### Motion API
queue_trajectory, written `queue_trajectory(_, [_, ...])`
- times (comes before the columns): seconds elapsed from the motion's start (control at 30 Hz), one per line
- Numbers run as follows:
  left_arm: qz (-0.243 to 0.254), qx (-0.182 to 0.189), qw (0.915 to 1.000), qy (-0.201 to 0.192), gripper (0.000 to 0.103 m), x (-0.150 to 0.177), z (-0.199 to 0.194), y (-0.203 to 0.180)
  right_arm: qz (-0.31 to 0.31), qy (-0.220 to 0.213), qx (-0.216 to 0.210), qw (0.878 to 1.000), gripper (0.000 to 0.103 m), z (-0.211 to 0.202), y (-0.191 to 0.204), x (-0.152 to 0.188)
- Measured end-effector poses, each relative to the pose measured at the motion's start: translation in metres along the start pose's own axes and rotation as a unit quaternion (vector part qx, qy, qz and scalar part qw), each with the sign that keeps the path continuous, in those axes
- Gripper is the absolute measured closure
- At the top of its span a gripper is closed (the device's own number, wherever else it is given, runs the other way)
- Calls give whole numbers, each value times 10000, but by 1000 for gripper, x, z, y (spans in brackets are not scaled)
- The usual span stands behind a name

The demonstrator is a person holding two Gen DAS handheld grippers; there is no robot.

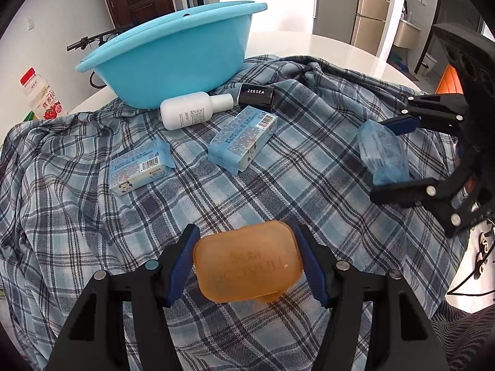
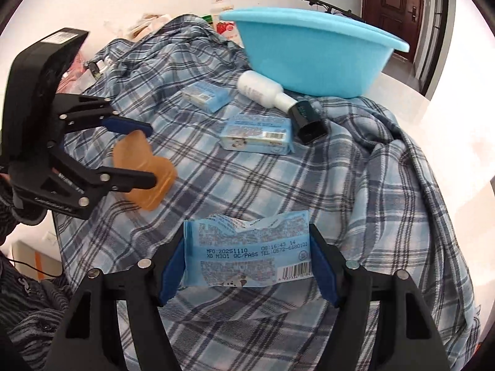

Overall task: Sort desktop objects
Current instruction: 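Carry the orange case and blue packet in both tools to the blue basin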

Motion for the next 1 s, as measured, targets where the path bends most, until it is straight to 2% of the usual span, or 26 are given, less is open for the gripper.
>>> queue_trajectory(0.13, [-14,12,10000,-16,37,0,-1,-2,-82,-135,59,9999,33,-8,11,0])
queue_trajectory(0.27, [-8,7,10000,-36,37,0,-3,-3,-96,-391,402,9984,33,-15,14,-5])
queue_trajectory(0.57, [-37,-22,9999,-117,37,0,-10,-2,-23,-532,340,9980,33,-26,23,-13])
queue_trajectory(1.0, [-63,-93,9996,-254,37,-7,-22,-1,-57,-845,528,9950,33,-38,21,-23])
Point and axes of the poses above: each gripper's, at about its wrist camera, not at the fingertips, and z roughly the way its jaws point, y to its left, x to its underside, the point moved 8 cm from there along z, roughly the way its jaws point, and after that the axes turned 9 degrees about x, right-handed, at the moved point
